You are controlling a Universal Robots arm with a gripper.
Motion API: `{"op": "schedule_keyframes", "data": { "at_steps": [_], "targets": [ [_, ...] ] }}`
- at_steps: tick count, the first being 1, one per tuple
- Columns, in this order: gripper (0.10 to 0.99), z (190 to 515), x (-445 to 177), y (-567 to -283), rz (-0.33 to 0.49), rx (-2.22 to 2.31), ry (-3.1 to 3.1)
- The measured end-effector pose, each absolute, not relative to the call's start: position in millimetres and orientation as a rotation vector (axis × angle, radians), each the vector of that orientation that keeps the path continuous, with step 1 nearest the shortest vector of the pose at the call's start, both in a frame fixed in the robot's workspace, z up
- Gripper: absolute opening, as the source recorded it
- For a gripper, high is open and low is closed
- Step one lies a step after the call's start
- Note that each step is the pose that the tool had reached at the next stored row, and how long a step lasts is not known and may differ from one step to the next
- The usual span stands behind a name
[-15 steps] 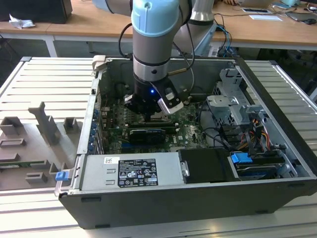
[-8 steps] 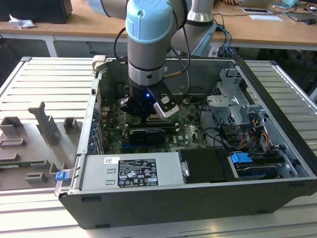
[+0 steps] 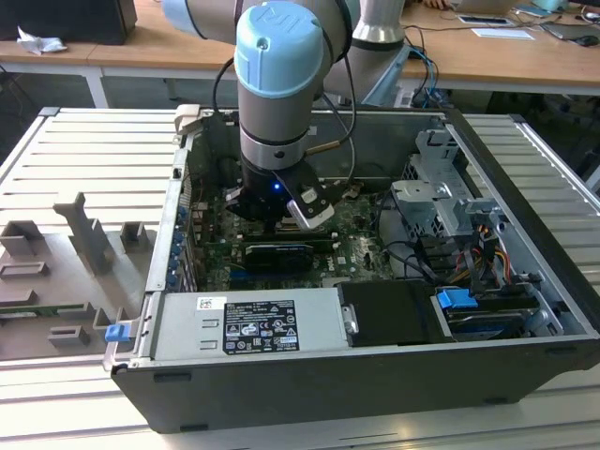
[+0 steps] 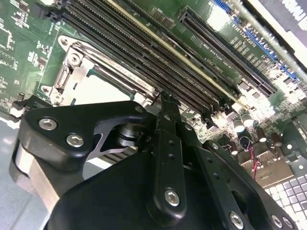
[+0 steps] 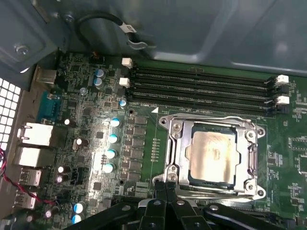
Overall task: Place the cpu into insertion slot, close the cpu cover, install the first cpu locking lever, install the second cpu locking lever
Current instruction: 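Install the second cpu locking lever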
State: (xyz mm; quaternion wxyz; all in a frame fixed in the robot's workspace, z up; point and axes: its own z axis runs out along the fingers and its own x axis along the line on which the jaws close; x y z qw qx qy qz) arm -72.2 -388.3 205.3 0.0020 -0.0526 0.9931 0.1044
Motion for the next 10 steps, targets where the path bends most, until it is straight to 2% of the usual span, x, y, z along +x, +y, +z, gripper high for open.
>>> {"op": "schedule_keyframes", "data": {
  "at_steps": [10],
  "targets": [
    [0.106, 198.0, -74.1, -388.6, 0.358, -0.171, 3.112]
  ]
}}
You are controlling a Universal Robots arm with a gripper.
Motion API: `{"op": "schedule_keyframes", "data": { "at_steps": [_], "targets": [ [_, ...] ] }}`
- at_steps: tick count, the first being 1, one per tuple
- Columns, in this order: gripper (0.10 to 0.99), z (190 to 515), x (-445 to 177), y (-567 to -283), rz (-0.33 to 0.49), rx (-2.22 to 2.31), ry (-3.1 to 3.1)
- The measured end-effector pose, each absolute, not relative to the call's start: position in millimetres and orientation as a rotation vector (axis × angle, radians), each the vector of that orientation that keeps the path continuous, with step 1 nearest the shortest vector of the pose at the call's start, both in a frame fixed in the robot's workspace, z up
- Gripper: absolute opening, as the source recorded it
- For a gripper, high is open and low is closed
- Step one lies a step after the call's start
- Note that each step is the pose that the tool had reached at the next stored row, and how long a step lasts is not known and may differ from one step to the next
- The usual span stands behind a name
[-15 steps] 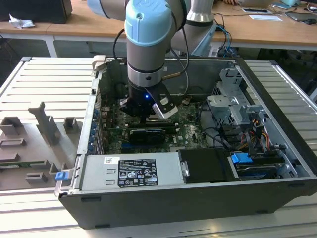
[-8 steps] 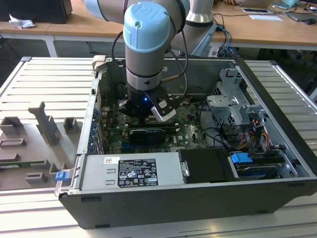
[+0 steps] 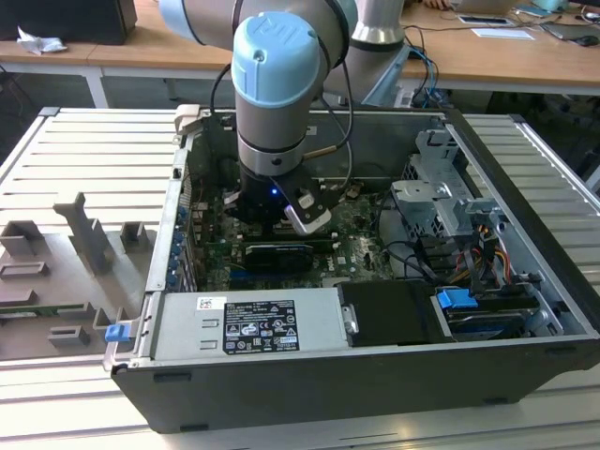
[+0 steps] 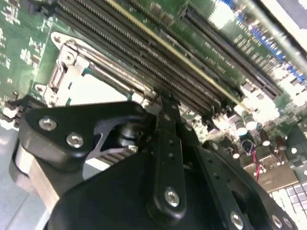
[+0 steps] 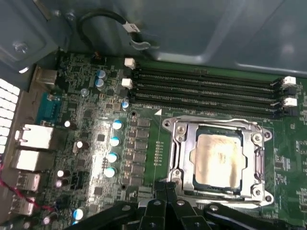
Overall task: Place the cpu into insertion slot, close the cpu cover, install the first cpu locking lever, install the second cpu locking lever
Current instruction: 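Install the second cpu locking lever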
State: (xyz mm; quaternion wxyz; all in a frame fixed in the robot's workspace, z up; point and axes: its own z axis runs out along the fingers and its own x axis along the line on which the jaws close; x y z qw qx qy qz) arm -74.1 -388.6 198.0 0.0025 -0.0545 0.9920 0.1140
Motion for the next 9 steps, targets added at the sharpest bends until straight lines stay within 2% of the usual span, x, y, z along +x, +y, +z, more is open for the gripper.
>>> {"op": "schedule_keyframes", "data": {
  "at_steps": [9],
  "targets": [
    [0.106, 208.5, -76.5, -388.7, 0.363, -0.172, 3.111]
  ]
}}
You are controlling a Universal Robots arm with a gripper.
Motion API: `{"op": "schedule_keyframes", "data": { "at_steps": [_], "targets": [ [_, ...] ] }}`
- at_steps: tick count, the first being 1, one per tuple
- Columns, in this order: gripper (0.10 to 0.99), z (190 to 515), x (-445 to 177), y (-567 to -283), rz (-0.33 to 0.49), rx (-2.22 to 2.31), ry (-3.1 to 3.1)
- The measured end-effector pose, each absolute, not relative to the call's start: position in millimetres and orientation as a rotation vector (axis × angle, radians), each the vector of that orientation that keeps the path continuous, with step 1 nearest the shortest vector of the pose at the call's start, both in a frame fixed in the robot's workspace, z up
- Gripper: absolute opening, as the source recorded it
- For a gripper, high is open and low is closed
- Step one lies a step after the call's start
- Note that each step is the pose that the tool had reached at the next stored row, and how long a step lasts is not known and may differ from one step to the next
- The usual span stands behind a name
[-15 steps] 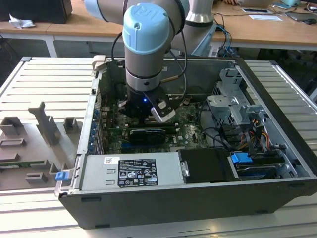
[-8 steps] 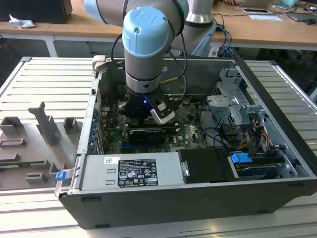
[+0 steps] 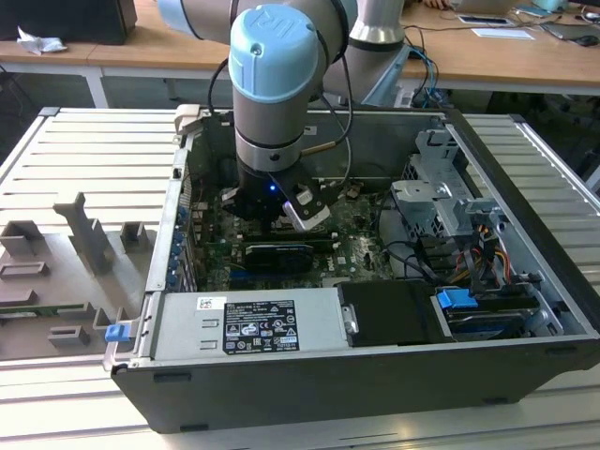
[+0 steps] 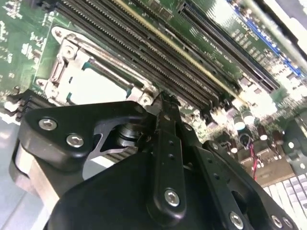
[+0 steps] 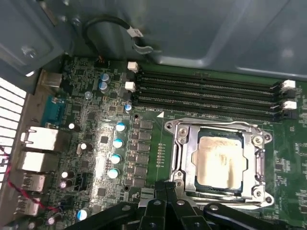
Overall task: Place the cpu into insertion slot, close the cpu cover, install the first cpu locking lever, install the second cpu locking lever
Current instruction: 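Install the second cpu locking lever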
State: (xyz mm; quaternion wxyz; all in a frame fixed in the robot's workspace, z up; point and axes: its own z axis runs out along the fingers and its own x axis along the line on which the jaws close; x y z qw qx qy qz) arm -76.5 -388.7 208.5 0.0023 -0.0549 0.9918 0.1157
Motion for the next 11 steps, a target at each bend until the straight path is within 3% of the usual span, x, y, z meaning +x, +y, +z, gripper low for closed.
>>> {"op": "schedule_keyframes", "data": {
  "at_steps": [11],
  "targets": [
    [0.106, 218.8, -76.4, -388.6, 0.364, -0.172, 3.111]
  ]
}}
